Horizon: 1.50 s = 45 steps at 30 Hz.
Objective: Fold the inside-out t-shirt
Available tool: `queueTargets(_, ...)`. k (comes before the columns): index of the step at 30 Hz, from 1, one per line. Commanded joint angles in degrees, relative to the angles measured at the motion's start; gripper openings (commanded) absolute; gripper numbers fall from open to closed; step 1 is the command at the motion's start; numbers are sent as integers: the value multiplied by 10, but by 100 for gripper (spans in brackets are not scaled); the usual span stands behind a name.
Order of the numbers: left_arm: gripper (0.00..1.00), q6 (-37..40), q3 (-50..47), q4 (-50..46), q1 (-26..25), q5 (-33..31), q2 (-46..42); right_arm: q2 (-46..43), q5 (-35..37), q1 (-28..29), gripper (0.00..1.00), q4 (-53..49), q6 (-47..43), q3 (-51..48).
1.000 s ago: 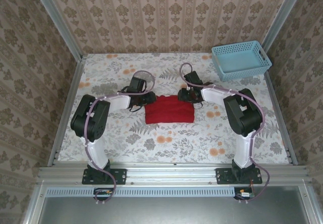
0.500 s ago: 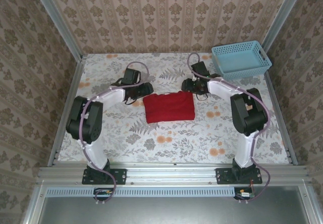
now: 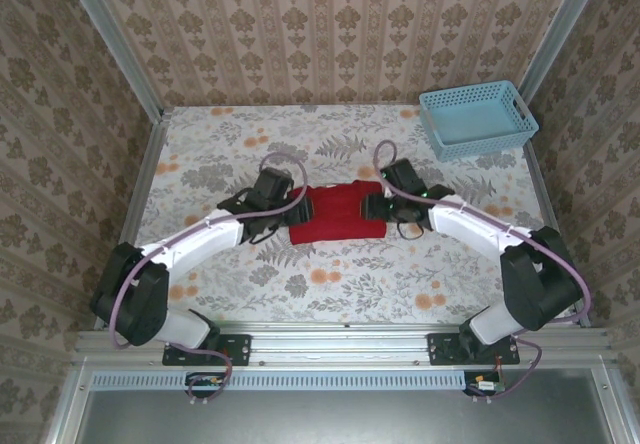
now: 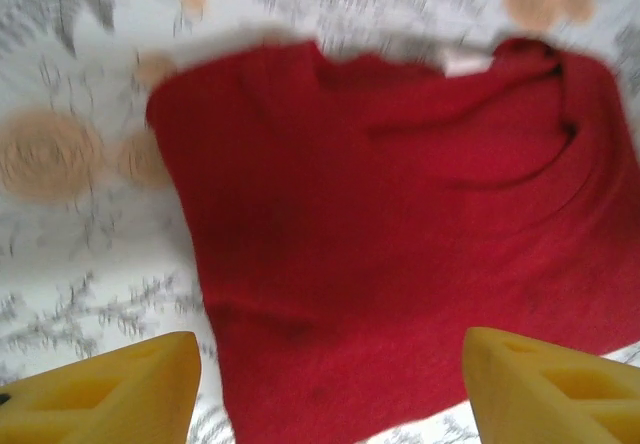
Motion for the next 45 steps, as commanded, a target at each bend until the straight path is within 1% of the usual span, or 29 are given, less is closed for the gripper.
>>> queueTargets(1, 67, -27, -29, 34, -1, -18, 16, 18, 28, 19, 63, 23, 21, -29)
queueTargets(4, 64, -27, -39, 53, 1, -11, 43, 41, 20, 20, 60, 49, 34, -55)
queueTargets(7, 61, -19, -34, 37, -3, -15, 49, 44, 23, 20, 58, 50, 35, -62)
queueTargets(10, 61, -14, -35, 5, -27, -69, 20, 16, 39, 27, 59, 49, 30, -74)
queueTargets(12, 63, -15, -43, -6, -52, -114, -6, -1, 67, 43, 61, 44, 21, -78)
queueTargets(14, 64, -19, -47, -13, -69, -134, -13, -7, 93, 58, 63, 36, 15, -77)
queueTargets(17, 64, -29, -48, -1, -72, -123, 16, 10, 115, 68, 66, 32, 9, -68)
queueTargets(19, 63, -33, -46, 22, -71, -103, 43, 32, 113, 70, 67, 36, 6, -56)
queueTargets(22, 60, -33, -33, 54, -68, -86, 89, 71, 105, 69, 67, 49, 2, -35)
queueTargets(25, 53, -28, -1, 61, -49, -62, 138, 114, 101, 62, 65, 45, -2, -1)
queueTargets(27, 47, -21, 26, 60, -32, -54, 167, 138, 90, 52, 65, 47, -5, 25)
queueTargets(28, 46, -17, 37, 59, -26, -53, 177, 150, 87, 47, 64, 46, -6, 36)
queueTargets(31, 42, 4, 83, 48, -5, -48, 208, 187, 75, 30, 63, 39, -12, 84)
queueTargets(38, 40, 30, 167, 27, 58, -33, 273, 275, 45, -2, 61, 32, -23, 192)
queueTargets(40, 40, 37, 181, 14, 78, -40, 275, 297, 28, -1, 61, 28, -25, 220)
queueTargets(42, 42, 41, 195, -15, 96, -61, 265, 305, 14, 2, 61, 21, -25, 240)
queueTargets(45, 53, 46, 226, -82, 99, -121, 238, 280, 13, -1, 66, 21, -18, 233)
